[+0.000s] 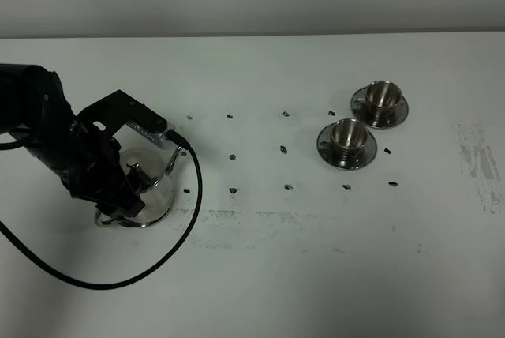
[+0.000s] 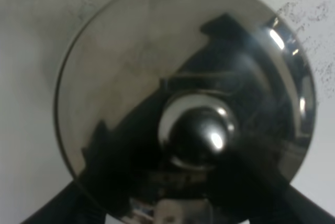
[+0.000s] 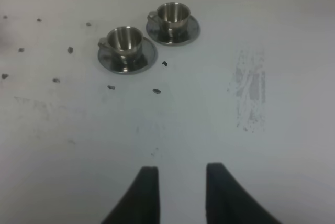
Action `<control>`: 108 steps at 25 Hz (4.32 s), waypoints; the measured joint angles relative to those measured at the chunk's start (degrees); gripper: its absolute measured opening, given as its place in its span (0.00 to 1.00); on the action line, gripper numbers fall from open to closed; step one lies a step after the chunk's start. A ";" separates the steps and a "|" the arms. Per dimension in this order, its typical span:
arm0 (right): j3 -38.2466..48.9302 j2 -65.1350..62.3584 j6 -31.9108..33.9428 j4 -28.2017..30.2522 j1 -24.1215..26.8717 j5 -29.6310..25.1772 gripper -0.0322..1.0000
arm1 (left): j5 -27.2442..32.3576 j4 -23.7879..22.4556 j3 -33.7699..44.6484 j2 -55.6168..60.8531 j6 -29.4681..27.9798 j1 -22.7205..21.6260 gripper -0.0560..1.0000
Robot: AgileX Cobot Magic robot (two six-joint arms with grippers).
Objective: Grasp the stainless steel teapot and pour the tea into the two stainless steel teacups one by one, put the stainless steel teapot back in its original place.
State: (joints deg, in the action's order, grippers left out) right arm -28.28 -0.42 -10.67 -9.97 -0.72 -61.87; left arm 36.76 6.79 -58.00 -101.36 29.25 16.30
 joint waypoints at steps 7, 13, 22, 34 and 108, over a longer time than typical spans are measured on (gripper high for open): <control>0.00 0.00 0.00 0.00 0.00 0.00 0.26 | 0.77 -0.04 0.00 -0.32 0.00 0.00 0.59; 0.05 0.00 0.00 0.00 0.00 0.00 0.26 | 1.51 -0.04 0.00 -0.39 -0.05 0.00 0.59; 0.05 0.00 0.00 0.00 0.00 0.00 0.26 | 3.27 -0.04 0.00 -0.44 -1.55 0.00 0.59; 0.05 0.00 0.00 0.00 0.00 0.00 0.26 | 3.84 -0.29 0.00 -0.44 -7.52 -0.14 0.59; 0.11 0.00 -0.05 0.00 0.00 0.00 0.26 | 15.33 -5.17 -62.39 -32.09 8.81 12.12 0.22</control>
State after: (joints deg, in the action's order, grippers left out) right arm -28.17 -0.42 -10.72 -9.97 -0.72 -61.87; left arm 52.08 1.62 -120.39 -133.46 38.06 28.41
